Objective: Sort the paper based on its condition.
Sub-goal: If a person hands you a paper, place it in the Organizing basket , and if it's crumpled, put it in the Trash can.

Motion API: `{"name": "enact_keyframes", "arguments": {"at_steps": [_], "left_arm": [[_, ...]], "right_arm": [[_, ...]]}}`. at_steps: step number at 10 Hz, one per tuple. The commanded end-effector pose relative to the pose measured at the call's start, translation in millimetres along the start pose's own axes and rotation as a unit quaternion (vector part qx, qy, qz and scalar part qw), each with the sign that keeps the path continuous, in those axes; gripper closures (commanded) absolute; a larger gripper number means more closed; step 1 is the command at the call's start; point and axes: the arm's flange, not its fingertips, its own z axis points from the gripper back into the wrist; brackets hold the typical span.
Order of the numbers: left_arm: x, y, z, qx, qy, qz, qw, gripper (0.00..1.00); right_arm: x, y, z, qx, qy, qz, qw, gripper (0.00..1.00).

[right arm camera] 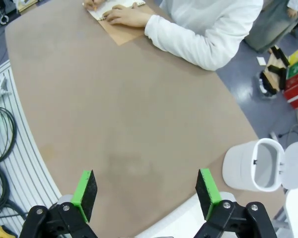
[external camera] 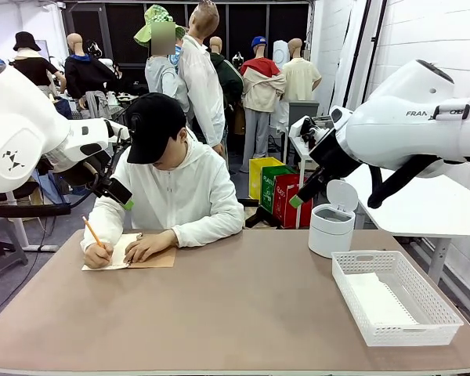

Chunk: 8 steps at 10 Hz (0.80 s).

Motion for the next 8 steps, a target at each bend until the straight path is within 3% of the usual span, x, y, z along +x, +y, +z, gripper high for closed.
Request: {"name": "enact_keyframes", "arguments": {"at_steps": [1,8], "left_arm": [[-0.3,0.9,-0.2,-0.002,-0.002,0.002,1.000,0.00],[-0.3,0.9,-0.2,-0.002,-0.002,0.002,1.000,0.00]], "right_arm": [[-0.4,-0.5,-0.9,-0.003,0.000,0.000,1.000,0.00],[-0.4,-0.5,-0.9,-0.003,0.000,0.000,1.000,0.00]]}}
